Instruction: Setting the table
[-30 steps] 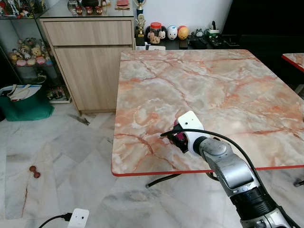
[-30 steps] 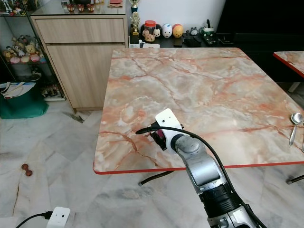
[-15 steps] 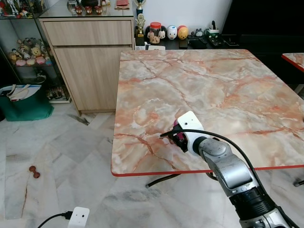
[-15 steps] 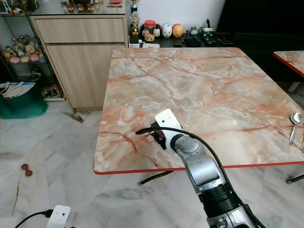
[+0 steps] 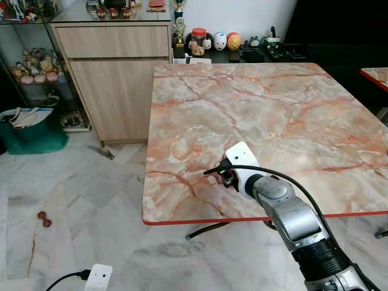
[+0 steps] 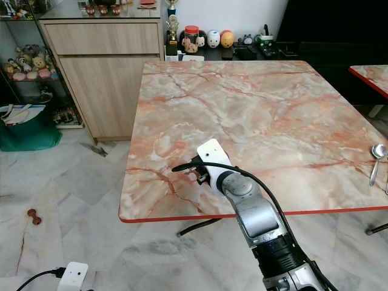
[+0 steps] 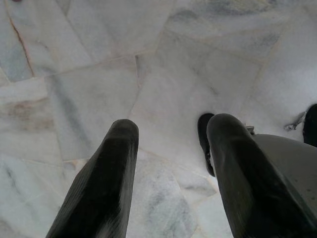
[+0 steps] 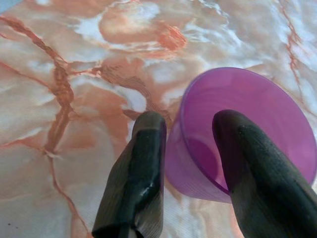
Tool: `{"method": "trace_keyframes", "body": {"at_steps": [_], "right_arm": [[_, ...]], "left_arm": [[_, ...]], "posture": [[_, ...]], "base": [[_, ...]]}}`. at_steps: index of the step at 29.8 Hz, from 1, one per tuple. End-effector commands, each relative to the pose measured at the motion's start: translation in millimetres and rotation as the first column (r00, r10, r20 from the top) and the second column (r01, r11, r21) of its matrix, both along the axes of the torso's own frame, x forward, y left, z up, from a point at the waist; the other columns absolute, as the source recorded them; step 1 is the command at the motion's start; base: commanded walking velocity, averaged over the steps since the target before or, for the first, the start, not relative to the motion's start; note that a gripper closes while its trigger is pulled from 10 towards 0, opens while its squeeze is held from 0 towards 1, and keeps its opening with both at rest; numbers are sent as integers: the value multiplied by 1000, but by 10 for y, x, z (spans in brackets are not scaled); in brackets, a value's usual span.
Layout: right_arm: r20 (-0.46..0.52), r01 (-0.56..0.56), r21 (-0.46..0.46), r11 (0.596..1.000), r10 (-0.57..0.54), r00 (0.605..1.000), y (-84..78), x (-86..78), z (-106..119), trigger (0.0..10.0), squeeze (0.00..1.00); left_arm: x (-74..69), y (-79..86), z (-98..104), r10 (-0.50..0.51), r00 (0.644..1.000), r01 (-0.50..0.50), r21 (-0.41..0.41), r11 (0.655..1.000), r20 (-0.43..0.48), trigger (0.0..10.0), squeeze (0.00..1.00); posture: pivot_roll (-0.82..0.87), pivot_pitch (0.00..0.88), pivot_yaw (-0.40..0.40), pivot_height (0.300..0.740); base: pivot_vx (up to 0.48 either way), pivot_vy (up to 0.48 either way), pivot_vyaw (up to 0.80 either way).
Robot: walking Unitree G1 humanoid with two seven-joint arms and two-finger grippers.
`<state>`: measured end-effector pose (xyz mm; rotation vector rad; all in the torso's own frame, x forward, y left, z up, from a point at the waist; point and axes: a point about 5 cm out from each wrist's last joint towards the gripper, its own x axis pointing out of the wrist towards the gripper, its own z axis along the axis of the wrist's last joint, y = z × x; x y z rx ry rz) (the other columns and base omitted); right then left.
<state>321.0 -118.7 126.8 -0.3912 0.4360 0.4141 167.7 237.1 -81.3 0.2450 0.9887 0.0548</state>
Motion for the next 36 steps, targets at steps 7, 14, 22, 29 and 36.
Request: {"method": "trace_keyframes", "body": {"at_steps": [7, 14, 22, 29, 36], "right_arm": [[-2, 6, -14, 1000, -6, 1000, -22, 2, -18, 1020, 0], [4, 6, -14, 1000, -6, 1000, -27, 9, -9, 0, 0], [5, 8, -13, 1000, -8, 1000, -28, 11, -8, 0, 0], [73, 3, 36, 999, -6, 997, 12, 42, 79, 0, 0], [288, -13, 158, 987, -33, 957, 61, -5, 314, 0, 0]], "left_arm": [[-37, -23, -25, -22, 999, 22, 9, 1000, -27, 10000, 0], [-36, -36, -28, -24, 999, 24, 11, 1000, -28, 10000, 0], [-35, -54, -32, -30, 999, 30, 9, 1000, -30, 10000, 0], [-40, -52, -34, -32, 999, 33, 12, 999, -31, 10000, 0], [-45, -48, -35, -32, 999, 32, 14, 999, -31, 10000, 0]], "posture": [[74, 0, -23, 740], [74, 0, -23, 740], [74, 0, -23, 740], [76, 0, -24, 740], [76, 0, -29, 740]], "base": [[0, 0, 0], [0, 0, 0], [0, 0, 0], [0, 0, 0], [0, 0, 0]]}}
